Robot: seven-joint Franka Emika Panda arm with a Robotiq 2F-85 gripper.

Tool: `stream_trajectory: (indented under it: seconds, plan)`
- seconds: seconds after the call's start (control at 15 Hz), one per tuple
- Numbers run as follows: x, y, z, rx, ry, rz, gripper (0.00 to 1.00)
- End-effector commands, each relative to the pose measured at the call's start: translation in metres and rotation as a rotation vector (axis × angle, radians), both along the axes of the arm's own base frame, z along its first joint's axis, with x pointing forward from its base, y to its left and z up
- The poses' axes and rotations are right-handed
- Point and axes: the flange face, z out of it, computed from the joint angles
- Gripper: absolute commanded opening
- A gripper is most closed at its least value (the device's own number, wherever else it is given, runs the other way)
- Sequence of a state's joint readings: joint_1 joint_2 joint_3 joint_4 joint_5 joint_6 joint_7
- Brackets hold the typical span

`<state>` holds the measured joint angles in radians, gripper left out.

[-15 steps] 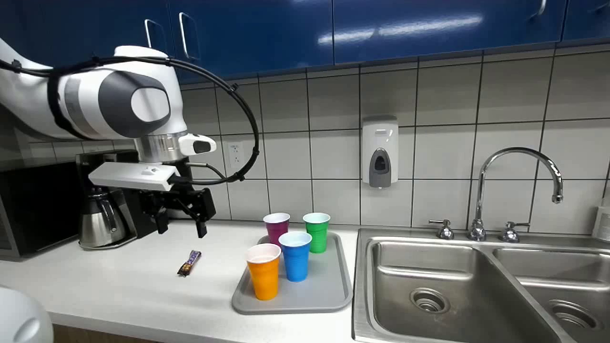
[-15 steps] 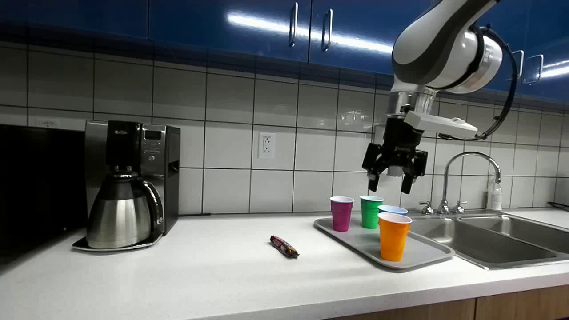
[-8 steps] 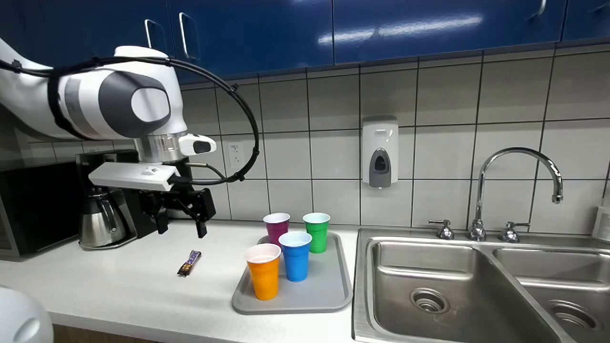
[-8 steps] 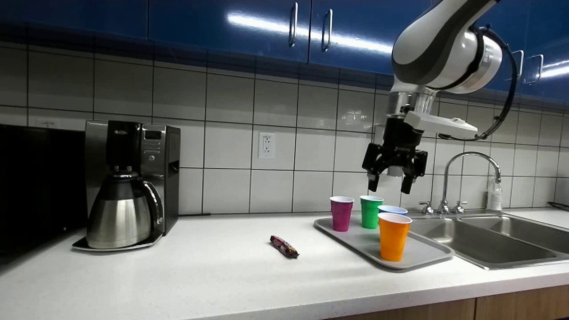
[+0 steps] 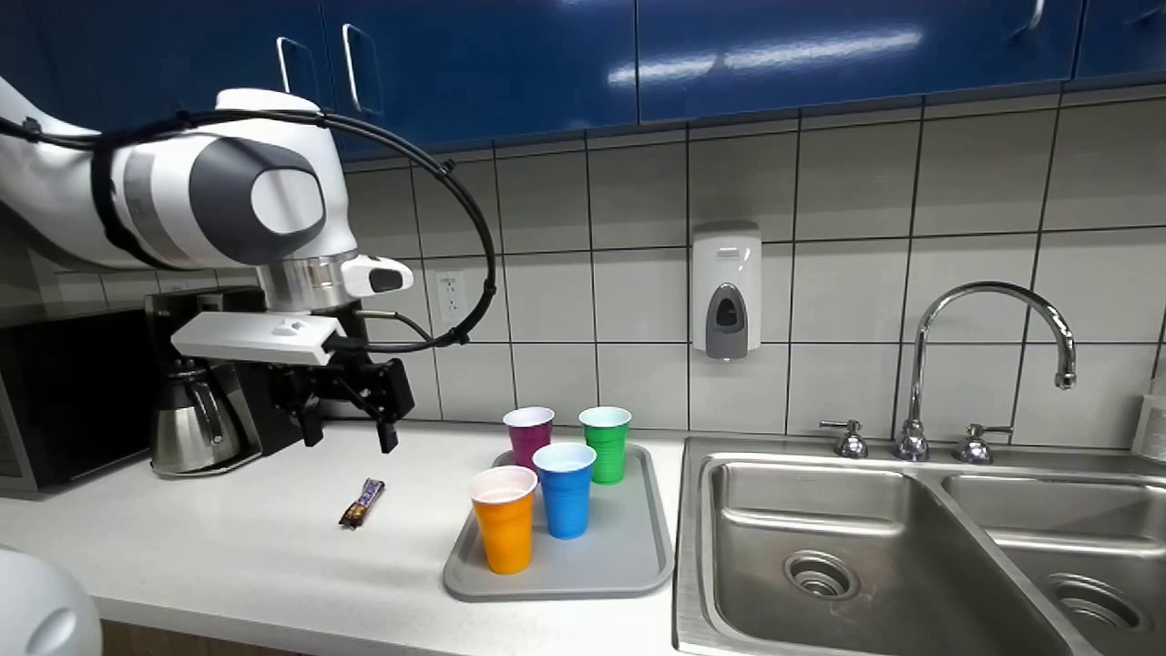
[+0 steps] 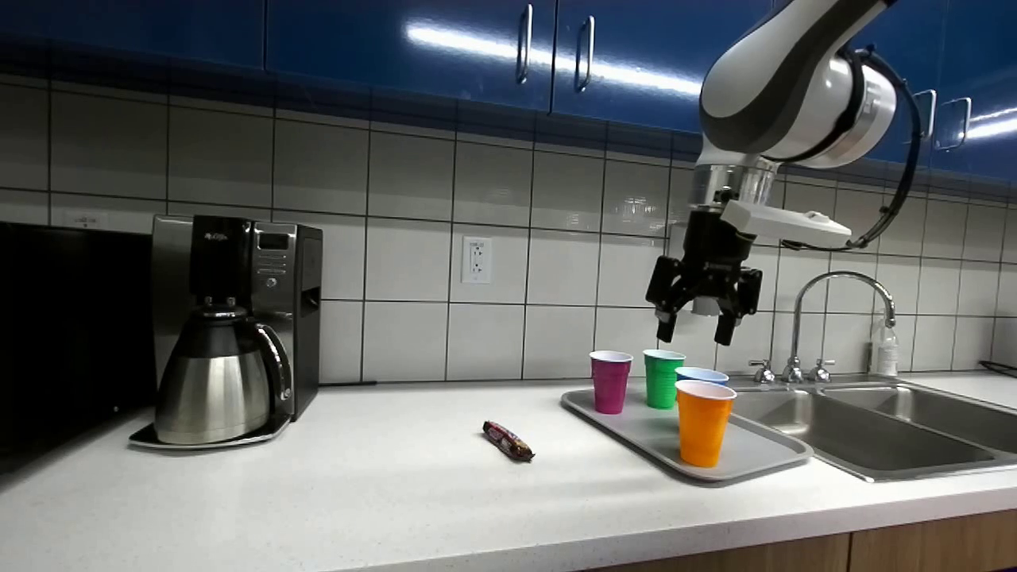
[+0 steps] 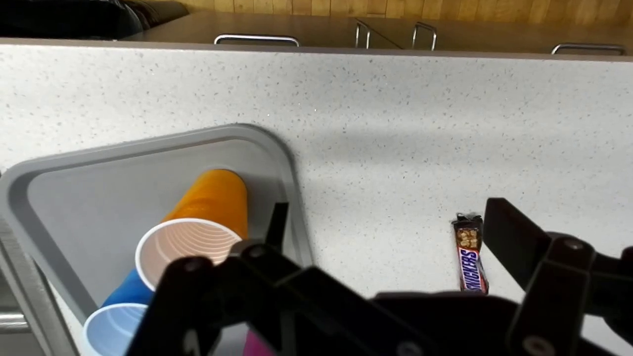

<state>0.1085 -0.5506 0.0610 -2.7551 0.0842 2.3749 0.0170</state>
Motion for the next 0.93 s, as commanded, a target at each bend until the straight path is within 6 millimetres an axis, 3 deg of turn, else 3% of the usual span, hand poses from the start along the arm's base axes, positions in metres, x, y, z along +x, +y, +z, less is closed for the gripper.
stream_trajectory:
  seconds: [0.0, 0.87]
  plan:
    - [0.001, 0.002, -0.002, -0.029, -0.052, 0.001, 1.00]
    - [0.031, -0.025, -0.022, -0.035, -0.151, -0.073, 1.00]
